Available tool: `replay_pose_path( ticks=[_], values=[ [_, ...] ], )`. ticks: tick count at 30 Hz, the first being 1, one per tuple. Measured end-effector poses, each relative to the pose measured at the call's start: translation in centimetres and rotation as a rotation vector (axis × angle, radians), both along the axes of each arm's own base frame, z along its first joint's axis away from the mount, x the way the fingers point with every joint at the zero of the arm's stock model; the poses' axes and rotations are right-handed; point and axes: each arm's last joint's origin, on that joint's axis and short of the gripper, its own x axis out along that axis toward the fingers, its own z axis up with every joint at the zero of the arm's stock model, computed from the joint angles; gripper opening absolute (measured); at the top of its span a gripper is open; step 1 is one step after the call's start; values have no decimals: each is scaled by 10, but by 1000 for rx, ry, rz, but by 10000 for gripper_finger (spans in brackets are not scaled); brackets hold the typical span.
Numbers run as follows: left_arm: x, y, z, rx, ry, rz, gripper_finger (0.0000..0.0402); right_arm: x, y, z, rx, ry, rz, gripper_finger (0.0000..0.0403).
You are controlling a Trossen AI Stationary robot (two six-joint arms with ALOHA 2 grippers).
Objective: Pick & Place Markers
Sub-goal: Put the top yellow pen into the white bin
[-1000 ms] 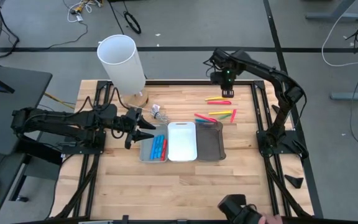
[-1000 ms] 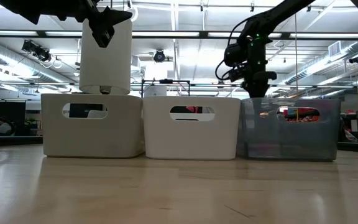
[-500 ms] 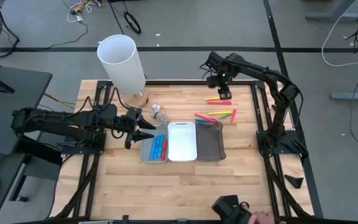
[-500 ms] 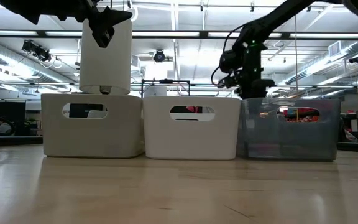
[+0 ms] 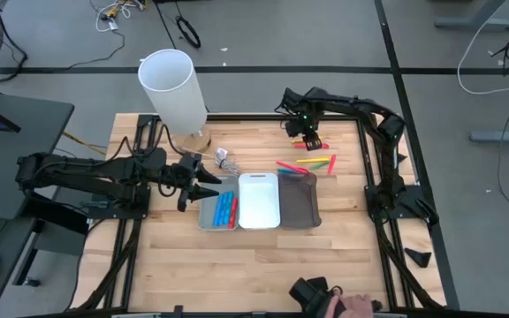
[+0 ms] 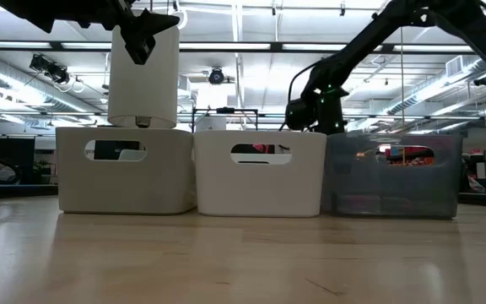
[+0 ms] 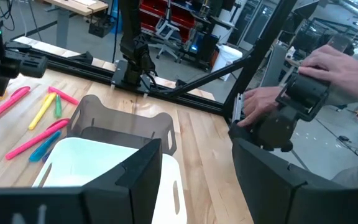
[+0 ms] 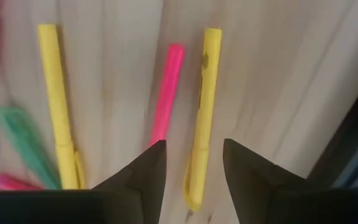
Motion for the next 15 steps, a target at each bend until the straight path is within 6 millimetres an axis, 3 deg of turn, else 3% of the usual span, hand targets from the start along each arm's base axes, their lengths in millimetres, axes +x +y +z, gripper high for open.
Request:
replay_pose_path(
  ticks=[15],
  values=[
    [0, 0, 0, 0, 0, 0, 202, 9, -9, -32, -32, 34, 12, 157]
  ],
)
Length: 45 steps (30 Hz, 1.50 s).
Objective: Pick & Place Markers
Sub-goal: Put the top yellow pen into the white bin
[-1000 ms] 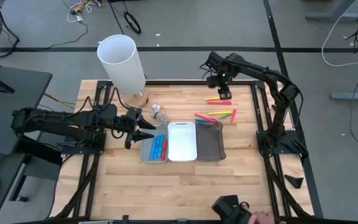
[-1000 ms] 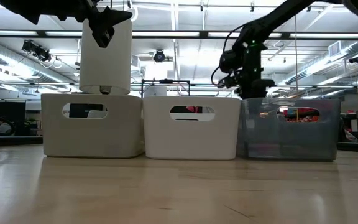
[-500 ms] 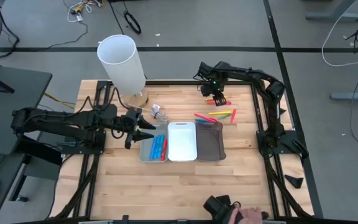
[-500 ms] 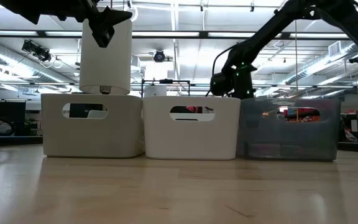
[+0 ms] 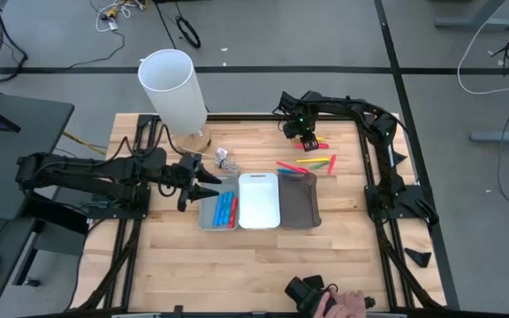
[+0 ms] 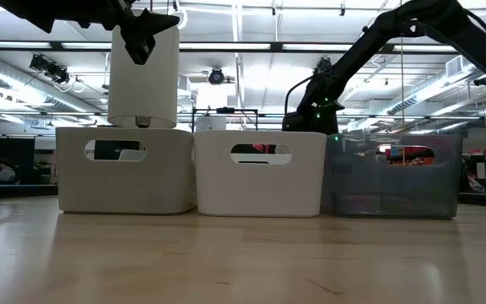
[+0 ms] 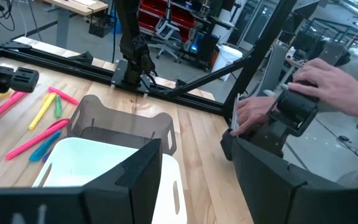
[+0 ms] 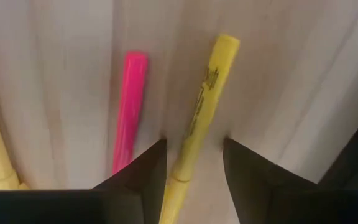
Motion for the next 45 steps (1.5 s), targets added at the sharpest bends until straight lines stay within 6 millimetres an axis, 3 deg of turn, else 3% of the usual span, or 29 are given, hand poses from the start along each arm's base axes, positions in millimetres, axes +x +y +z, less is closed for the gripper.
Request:
replay_pose_path(
  ticks=[7, 17, 23, 35, 45],
  values=[
    [0, 0, 0, 0, 0, 0, 202, 1, 0, -7, 13, 23, 2, 143],
    [0, 0, 0, 0, 0, 0, 202, 0, 0, -9, 39, 11, -30, 16],
    [0, 0, 0, 0, 0, 0, 202, -1, 1, -7, 50, 3, -66, 20],
    [0, 0, 0, 0, 0, 1, 202, -12, 18, 34, 71, 7, -97, 12],
    [0, 0, 0, 0, 0, 1, 202, -21, 37, 84, -5, -40, -96, 11]
  ],
)
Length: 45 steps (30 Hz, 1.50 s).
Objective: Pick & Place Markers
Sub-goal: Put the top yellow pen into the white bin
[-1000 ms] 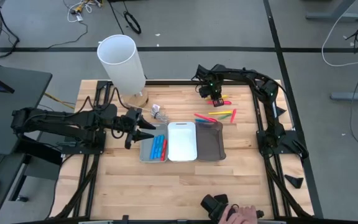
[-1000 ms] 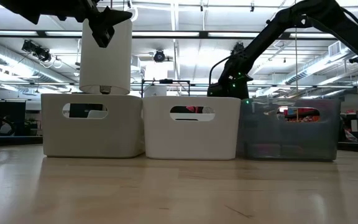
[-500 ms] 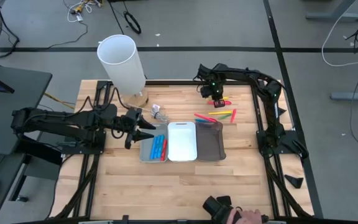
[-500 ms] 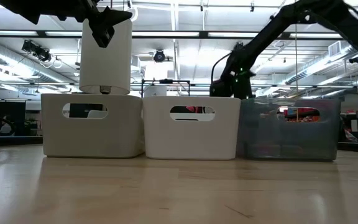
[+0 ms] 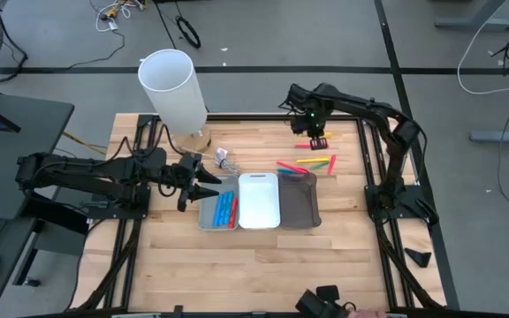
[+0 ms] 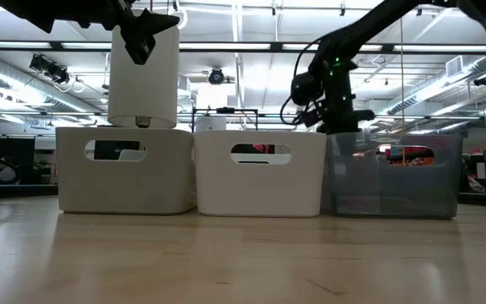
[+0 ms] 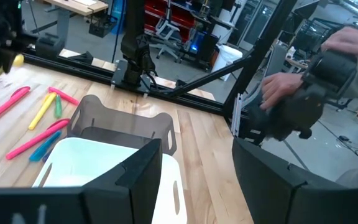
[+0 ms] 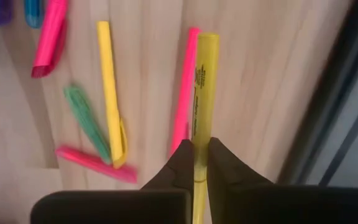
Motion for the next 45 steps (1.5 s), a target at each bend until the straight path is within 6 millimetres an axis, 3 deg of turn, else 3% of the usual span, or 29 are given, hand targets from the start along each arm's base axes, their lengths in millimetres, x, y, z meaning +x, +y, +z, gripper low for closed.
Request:
replay_pose_path(
  ticks=[12, 19, 24, 35, 45],
  values=[
    [0, 0, 0, 0, 0, 0, 202, -21, 16, 45, -93, -19, 17, 10],
    [0, 0, 0, 0, 0, 0, 202, -20, 23, 48, -89, -7, 80, 10],
    [0, 0, 0, 0, 0, 0, 202, -7, 38, 49, -120, 12, 192, 10],
    [0, 0, 0, 0, 0, 0, 202, 24, 85, 49, -140, -17, 396, 10],
    [0, 0, 0, 0, 0, 0, 202, 53, 157, 49, -157, -71, 604, 10]
  ],
)
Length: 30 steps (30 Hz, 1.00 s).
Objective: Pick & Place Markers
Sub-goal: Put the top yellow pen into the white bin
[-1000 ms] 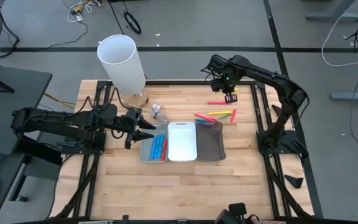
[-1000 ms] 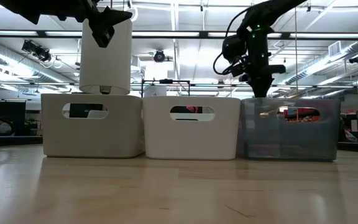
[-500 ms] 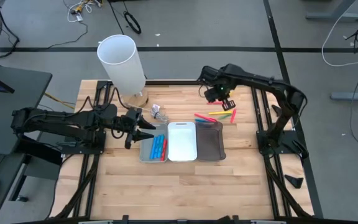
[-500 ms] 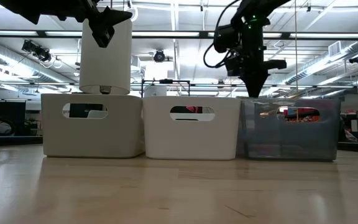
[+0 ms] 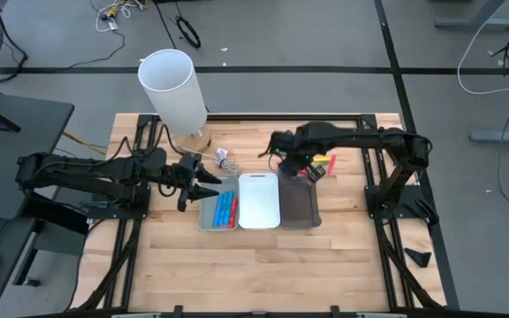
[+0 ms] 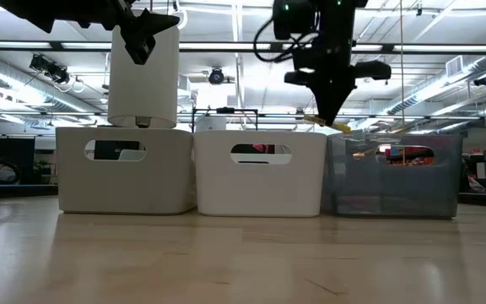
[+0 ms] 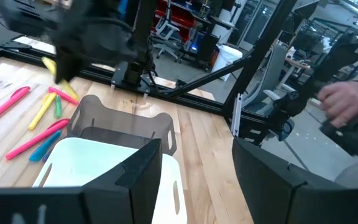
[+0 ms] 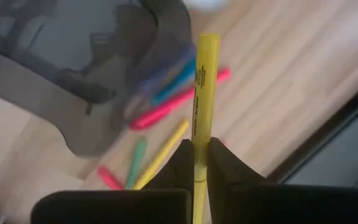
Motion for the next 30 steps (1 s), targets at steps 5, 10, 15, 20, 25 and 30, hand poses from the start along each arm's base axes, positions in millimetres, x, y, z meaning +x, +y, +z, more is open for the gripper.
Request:
replay_pose_path(
  ticks=[5, 10, 15, 20, 25, 30],
  values=[
    [0, 0, 0, 0, 0, 0, 202, 9, 39, 0, -4, -34, 117, 10],
    [0, 0, 0, 0, 0, 0, 202, 14, 72, 1, -18, -49, 313, 10],
    [0, 0, 0, 0, 0, 0, 202, 15, 98, 2, -32, -65, 465, 10],
    [0, 0, 0, 0, 0, 0, 202, 17, 114, 2, -49, -82, 593, 11],
    [0, 0, 0, 0, 0, 0, 202, 20, 118, 3, -71, -98, 692, 11],
    [0, 0, 0, 0, 0, 0, 202, 25, 116, 1, -84, -115, 721, 11]
  ],
)
